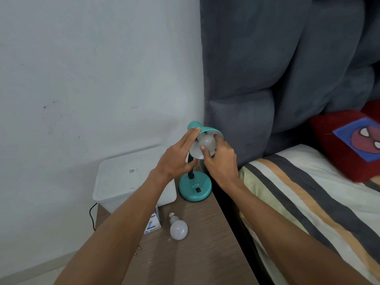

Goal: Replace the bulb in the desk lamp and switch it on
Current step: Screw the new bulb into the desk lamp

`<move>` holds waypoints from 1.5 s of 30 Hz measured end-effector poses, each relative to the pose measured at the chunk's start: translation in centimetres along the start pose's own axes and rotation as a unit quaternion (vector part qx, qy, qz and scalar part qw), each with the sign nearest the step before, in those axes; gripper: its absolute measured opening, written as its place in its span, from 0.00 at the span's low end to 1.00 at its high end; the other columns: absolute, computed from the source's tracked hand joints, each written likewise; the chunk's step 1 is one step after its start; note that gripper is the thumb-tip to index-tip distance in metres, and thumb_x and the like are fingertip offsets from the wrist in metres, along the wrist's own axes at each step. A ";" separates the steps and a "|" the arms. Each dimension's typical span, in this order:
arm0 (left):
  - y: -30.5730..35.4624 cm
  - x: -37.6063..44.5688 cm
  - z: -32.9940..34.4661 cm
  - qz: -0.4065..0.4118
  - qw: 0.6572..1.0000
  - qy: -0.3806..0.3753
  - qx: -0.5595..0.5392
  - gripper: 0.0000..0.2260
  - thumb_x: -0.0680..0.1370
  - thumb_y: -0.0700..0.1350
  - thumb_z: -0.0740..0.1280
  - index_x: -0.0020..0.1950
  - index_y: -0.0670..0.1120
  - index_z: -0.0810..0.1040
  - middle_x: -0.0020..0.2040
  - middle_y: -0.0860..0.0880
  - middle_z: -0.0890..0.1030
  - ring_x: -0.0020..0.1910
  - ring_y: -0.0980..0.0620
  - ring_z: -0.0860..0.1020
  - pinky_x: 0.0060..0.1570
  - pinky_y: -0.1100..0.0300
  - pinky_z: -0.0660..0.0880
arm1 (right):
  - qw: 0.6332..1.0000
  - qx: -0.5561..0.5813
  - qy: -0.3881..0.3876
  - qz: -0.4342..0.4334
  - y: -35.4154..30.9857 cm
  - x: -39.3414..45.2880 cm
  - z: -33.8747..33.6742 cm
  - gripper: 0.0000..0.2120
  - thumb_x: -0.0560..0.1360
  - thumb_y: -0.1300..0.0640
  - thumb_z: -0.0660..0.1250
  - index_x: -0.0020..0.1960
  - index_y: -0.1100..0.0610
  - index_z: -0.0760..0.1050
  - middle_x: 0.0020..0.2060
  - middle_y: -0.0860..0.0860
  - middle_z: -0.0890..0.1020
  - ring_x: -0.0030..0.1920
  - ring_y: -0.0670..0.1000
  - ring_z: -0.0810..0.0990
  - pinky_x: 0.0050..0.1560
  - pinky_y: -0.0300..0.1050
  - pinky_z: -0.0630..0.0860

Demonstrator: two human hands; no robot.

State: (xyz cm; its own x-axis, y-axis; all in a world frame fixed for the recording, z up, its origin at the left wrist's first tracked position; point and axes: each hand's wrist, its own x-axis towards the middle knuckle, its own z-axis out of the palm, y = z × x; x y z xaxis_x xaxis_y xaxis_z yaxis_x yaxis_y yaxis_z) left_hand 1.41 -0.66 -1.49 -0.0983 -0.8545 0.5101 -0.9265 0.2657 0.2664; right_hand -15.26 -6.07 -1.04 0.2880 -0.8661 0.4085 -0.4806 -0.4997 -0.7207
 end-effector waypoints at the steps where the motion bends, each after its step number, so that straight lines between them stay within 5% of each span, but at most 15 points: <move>1: 0.1 0.0 0.0 0.001 1.000 0.000 0.000 0.41 0.75 0.49 0.75 0.83 0.47 0.56 0.81 0.46 0.63 0.66 0.40 0.79 0.58 0.49 0.82 | 1.000 -0.005 0.004 -0.012 -0.1 -0.2 0.0 0.25 0.78 0.47 0.67 0.71 0.55 0.68 0.61 0.56 0.78 0.57 0.56 0.80 0.55 0.50 0.77; 7: 0.0 0.0 0.3 -0.006 1.000 0.003 0.001 0.42 0.76 0.51 0.75 0.83 0.49 0.54 0.82 0.47 0.62 0.58 0.40 0.82 0.56 0.50 0.82 | 0.994 -0.067 -0.024 -0.080 -0.1 -0.2 0.2 0.28 0.76 0.56 0.71 0.73 0.55 0.66 0.69 0.58 0.71 0.61 0.61 0.77 0.58 0.56 0.78; 12: 0.1 0.1 0.3 -0.008 1.000 0.014 -0.001 0.42 0.75 0.49 0.76 0.83 0.49 0.55 0.82 0.47 0.63 0.61 0.41 0.81 0.54 0.50 0.83 | 0.999 -0.032 -0.016 0.011 -0.5 0.2 0.0 0.25 0.78 0.45 0.66 0.69 0.58 0.69 0.57 0.59 0.81 0.54 0.62 0.81 0.52 0.54 0.78; 17: 0.3 0.0 0.3 -0.002 1.000 0.009 -0.003 0.43 0.75 0.49 0.76 0.83 0.49 0.54 0.82 0.46 0.63 0.62 0.42 0.81 0.55 0.50 0.83 | 0.999 -0.028 -0.004 -0.044 -0.9 -0.2 0.2 0.20 0.80 0.53 0.64 0.71 0.53 0.68 0.67 0.57 0.69 0.58 0.59 0.78 0.56 0.53 0.79; 20: 0.3 0.0 0.1 -0.006 1.000 0.011 -0.003 0.43 0.75 0.50 0.76 0.83 0.48 0.54 0.82 0.45 0.63 0.62 0.42 0.81 0.57 0.51 0.82 | 0.996 -0.057 -0.029 -0.067 -0.5 -0.1 0.4 0.26 0.76 0.55 0.70 0.72 0.51 0.66 0.69 0.56 0.67 0.59 0.60 0.78 0.57 0.54 0.79; 25: 0.3 -0.1 0.0 0.002 1.000 0.014 -0.007 0.42 0.75 0.49 0.75 0.82 0.47 0.56 0.81 0.44 0.64 0.65 0.41 0.80 0.57 0.51 0.82 | 0.999 -0.027 -0.011 -0.014 -0.4 0.2 0.2 0.25 0.78 0.47 0.67 0.71 0.56 0.67 0.63 0.57 0.77 0.57 0.59 0.80 0.55 0.53 0.77; 33: 0.2 0.0 0.4 -0.004 1.000 0.008 -0.001 0.42 0.76 0.51 0.75 0.83 0.50 0.54 0.82 0.46 0.62 0.60 0.42 0.82 0.57 0.51 0.82 | 0.995 -0.060 -0.022 -0.076 0.0 -0.3 0.5 0.28 0.76 0.57 0.70 0.73 0.55 0.65 0.67 0.58 0.70 0.62 0.59 0.76 0.59 0.53 0.78; 39: 0.2 0.1 0.3 -0.010 1.000 0.019 -0.006 0.41 0.75 0.48 0.76 0.82 0.46 0.57 0.81 0.45 0.64 0.69 0.43 0.77 0.57 0.49 0.82 | 0.999 0.025 0.006 0.025 -0.4 0.2 0.7 0.24 0.79 0.48 0.66 0.70 0.59 0.69 0.58 0.59 0.81 0.56 0.59 0.81 0.54 0.50 0.78; 45: 0.1 0.0 0.5 -0.012 1.000 0.011 -0.006 0.42 0.75 0.49 0.76 0.83 0.46 0.56 0.82 0.45 0.63 0.67 0.43 0.78 0.58 0.50 0.82 | 0.992 -0.072 0.005 -0.103 0.0 -0.3 1.3 0.26 0.77 0.58 0.69 0.73 0.61 0.67 0.68 0.59 0.73 0.63 0.59 0.75 0.61 0.55 0.77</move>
State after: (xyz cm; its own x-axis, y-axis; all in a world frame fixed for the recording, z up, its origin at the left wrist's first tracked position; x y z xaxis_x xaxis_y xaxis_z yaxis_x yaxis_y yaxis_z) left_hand 1.15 -0.84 -1.88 -0.0685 -0.8506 0.5213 -0.9237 0.2515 0.2890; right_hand -14.27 -5.81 -1.83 0.3849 -0.7455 0.5441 -0.5261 -0.6616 -0.5343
